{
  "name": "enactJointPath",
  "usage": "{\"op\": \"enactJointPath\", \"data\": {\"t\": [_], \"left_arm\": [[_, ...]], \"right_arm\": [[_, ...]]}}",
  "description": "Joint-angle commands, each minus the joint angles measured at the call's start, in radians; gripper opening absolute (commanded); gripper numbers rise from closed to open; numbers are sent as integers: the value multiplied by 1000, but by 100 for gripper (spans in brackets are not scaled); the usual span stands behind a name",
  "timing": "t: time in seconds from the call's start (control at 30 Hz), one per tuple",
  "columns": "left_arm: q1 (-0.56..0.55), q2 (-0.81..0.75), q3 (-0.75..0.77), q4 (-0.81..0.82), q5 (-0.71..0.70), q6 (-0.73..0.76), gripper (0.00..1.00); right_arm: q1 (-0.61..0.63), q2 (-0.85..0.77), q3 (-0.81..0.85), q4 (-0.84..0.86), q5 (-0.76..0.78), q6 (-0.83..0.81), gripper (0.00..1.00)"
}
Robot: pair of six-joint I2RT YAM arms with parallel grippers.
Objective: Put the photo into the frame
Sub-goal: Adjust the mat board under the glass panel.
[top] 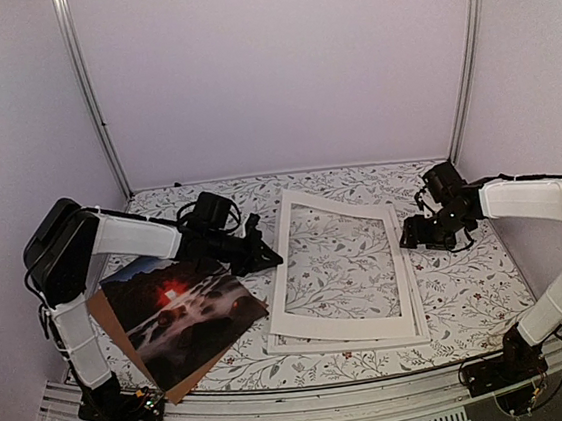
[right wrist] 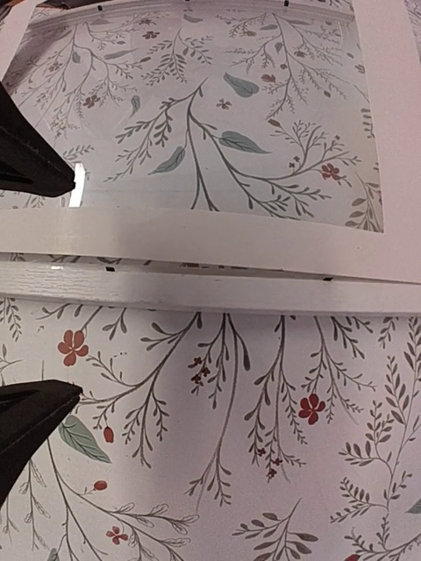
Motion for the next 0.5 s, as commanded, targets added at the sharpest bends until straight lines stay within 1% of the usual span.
{"op": "enactJointPath", "data": {"t": [0.0,0.2,0.23,0.47], "left_arm": [[-13,29,39,-29,-27,23,0],[-19,41,54,-35,-45,28,0],[-21,40,57,-74,-51,33,1],[-33,39,61,-113,-88,40,3]], "right_arm": [[-14,-2,24,-24,41,-20,76],[-24,-2,35,-31,47,-25,77],[-24,-1,37,-33,47,-25,77],[-26,5,41,-32,45,-30,77]]}}
